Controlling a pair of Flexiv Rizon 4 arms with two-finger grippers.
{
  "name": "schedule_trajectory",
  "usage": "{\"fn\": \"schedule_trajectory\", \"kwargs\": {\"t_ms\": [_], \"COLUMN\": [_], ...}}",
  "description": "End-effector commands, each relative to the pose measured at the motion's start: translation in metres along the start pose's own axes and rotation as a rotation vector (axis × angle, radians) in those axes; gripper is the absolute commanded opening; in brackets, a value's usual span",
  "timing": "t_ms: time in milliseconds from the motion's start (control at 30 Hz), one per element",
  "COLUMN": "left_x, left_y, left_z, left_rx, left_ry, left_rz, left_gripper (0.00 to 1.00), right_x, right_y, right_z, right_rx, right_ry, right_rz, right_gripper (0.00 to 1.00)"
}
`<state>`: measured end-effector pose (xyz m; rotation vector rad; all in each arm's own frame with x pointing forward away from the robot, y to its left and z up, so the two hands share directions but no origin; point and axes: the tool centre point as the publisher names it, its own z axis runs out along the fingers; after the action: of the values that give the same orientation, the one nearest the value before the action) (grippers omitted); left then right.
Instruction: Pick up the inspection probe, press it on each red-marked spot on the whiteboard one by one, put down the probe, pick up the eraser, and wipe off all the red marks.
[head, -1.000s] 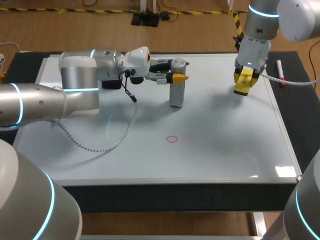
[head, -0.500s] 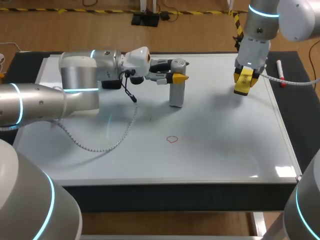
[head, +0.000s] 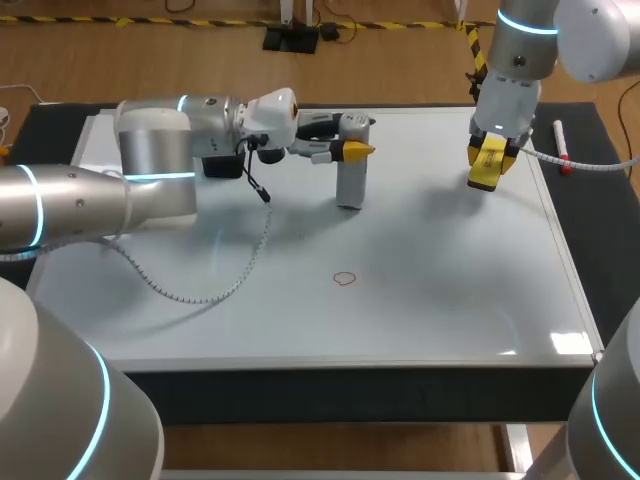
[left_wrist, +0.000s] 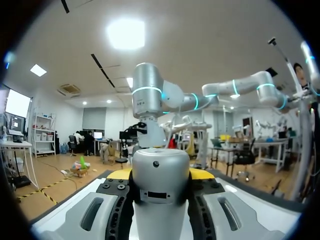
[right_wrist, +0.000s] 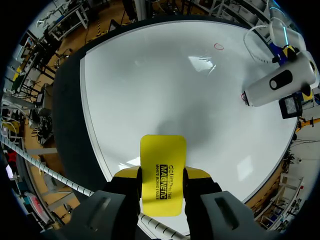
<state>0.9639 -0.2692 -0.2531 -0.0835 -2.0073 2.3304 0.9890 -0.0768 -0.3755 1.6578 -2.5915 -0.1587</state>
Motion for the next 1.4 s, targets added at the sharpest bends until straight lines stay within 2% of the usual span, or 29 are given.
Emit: {"fn": "schedule_trajectory", "kwargs": {"t_ms": [33,367,700,1000,1400], "left_x": [0.007,0.010,0.023,0.034,0.053], "left_y": [-0.020,-0.050,-0.075,-0.087,-0.095], "left_z": [-0.016,-0.071,-0.154,-0.227,-0.279], "left_rx": [-0.016,0.006,0.016,-0.014,-0.015], "left_ry": [-0.032,-0.121,-0.249,-0.371,-0.462], "left_rz": [0.014,0.053,0.094,0.123,0.147], "left_gripper": [0.00,0.00,0.00,0.00,0.00], "right_x": [0.000,0.000,0.000,0.000,0.000], "right_y": [-0.001,-0.001,-0.001,-0.001,-0.001], "right_z": [-0.001,-0.001,-0.001,-0.001,-0.001], "right_rx": [0.001,0.001,0.001,0.001,0.001], "right_ry": [0.005,0.005,0.005,0.005,0.005], "right_rz": [-0.001,-0.001,-0.001,-0.001,-0.001], "right_gripper": [0.00,0.00,0.00,0.00,0.00]}}
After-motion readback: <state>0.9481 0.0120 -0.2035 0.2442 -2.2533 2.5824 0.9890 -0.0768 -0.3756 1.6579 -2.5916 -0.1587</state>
